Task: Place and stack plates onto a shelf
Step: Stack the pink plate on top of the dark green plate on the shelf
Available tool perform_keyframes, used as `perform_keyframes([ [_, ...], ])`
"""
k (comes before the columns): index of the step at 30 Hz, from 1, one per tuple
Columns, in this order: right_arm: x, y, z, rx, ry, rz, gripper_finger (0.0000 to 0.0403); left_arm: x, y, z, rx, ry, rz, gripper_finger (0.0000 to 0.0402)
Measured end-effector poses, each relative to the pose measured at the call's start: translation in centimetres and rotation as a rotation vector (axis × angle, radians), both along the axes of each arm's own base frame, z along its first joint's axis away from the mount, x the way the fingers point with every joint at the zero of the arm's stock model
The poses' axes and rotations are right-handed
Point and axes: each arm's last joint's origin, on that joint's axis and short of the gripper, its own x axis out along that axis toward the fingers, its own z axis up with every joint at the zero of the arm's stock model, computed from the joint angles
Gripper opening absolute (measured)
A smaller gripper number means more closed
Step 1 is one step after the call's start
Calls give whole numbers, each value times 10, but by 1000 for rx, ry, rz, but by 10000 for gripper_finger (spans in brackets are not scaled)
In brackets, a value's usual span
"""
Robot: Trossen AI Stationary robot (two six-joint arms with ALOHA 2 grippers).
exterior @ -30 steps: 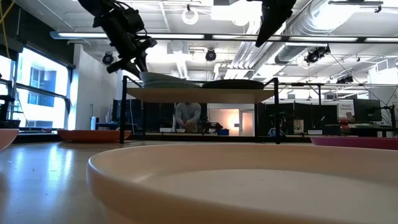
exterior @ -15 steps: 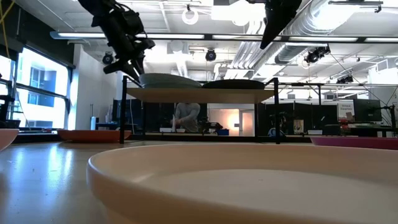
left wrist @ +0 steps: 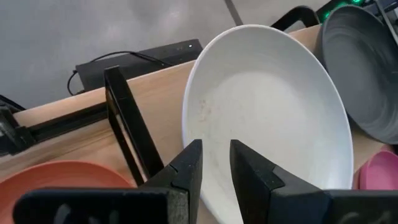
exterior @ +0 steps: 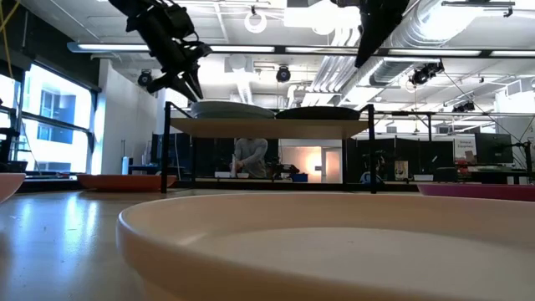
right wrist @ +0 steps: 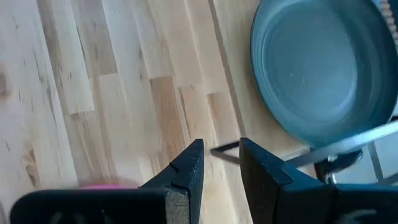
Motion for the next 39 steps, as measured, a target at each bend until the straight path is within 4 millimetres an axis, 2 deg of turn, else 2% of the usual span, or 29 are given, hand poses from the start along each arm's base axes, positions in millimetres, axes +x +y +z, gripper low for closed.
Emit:
perform_keyframes([
  [8, -8, 9, -9, 180, 61, -63, 83, -2, -7, 15, -22, 43, -45, 72],
  [13, -9, 27, -33, 281, 141, -66, 83, -2, -22, 19, -46, 102, -124, 72],
  [23, -14, 56, -90, 403, 231, -152, 88, 12, -55, 30, -11, 82, -244, 72],
  [32, -18, 74, -129, 499, 193, -314, 150, 23, -69, 31, -8, 81, -302, 72],
  [39, -19, 86, -146, 554, 113, -493, 196, 26, -73, 31, -4, 87, -314, 72],
])
